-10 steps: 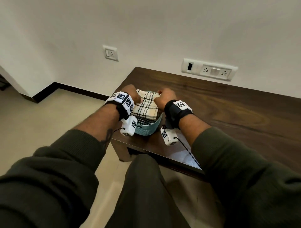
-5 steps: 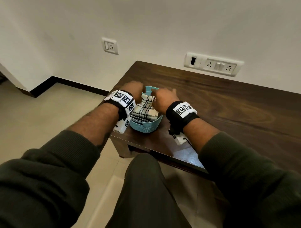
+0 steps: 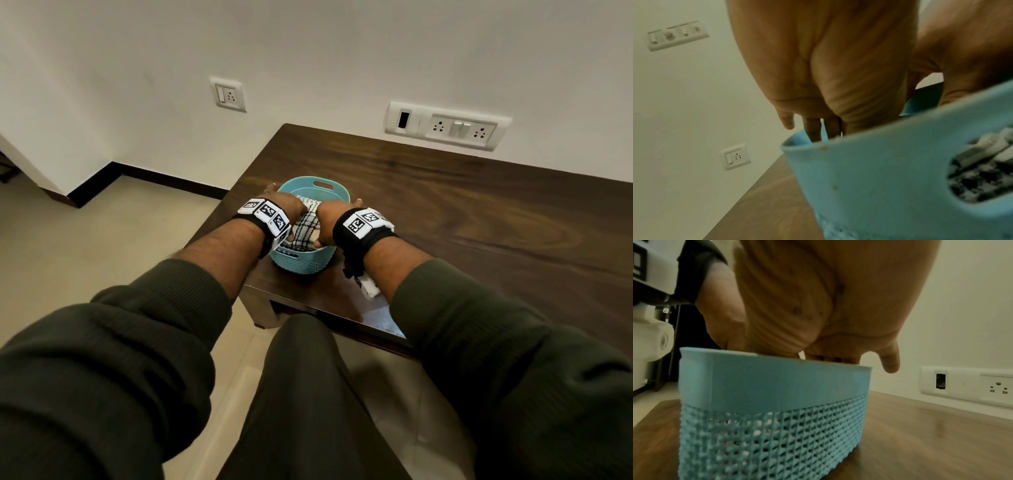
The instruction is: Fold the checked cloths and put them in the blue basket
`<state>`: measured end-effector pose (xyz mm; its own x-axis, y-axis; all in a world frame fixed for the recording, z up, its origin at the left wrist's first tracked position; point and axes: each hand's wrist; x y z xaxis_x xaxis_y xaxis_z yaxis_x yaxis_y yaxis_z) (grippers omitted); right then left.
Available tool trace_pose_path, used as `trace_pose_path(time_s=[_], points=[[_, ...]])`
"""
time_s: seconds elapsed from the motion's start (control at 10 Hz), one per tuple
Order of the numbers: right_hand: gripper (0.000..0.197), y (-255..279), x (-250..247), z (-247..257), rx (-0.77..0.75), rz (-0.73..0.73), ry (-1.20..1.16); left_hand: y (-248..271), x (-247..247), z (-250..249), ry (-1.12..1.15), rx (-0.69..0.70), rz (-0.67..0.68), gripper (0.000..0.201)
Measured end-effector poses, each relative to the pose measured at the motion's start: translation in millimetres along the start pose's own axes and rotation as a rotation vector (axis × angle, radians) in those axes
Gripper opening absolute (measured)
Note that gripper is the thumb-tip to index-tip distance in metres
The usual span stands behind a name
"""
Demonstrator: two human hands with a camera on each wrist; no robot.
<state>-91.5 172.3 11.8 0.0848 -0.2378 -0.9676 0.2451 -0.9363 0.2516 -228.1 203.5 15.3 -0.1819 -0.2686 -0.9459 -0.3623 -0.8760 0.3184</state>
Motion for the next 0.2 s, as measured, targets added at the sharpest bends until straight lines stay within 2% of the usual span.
trace_pose_path(time_s=[0.1, 0.2], points=[[0.043, 16.0, -7.6, -14.1, 0.018, -0.089, -0.131, 10.1, -13.2, -3.2, -0.023, 0.005, 0.006, 0.058], [0.048, 38.7, -17.3, -53.9, 0.195, -0.312, -0.293, 16.6, -39.8, -13.7, 0.03, -0.006, -0.09, 0.055]])
Point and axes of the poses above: each hand's wrist, its own y-axis away from the middle knuckle, its own x-axis out of the palm, z = x × y, and after that the axes turned 11 degrees about y, right-handed
